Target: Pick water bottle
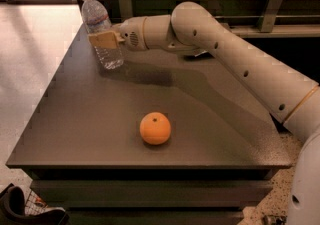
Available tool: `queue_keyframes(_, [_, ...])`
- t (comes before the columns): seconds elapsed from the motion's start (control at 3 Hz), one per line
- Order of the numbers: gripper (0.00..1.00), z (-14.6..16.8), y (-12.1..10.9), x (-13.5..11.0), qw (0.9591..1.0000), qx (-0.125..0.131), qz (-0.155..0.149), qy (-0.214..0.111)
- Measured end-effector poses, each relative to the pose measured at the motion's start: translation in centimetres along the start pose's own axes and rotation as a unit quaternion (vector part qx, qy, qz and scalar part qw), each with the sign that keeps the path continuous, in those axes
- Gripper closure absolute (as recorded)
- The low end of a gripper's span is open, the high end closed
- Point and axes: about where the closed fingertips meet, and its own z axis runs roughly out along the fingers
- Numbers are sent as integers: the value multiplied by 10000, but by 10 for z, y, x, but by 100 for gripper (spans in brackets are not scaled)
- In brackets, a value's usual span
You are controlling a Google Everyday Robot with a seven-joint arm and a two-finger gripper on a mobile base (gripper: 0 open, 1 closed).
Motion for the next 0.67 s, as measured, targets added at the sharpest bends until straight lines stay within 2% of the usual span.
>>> queue_keyframes(0.33, [100,4,-5,-9,9988,-141,-49,-459])
queue_keyframes(0.67, [100,11,-6,-6,9967,-320,-78,-744])
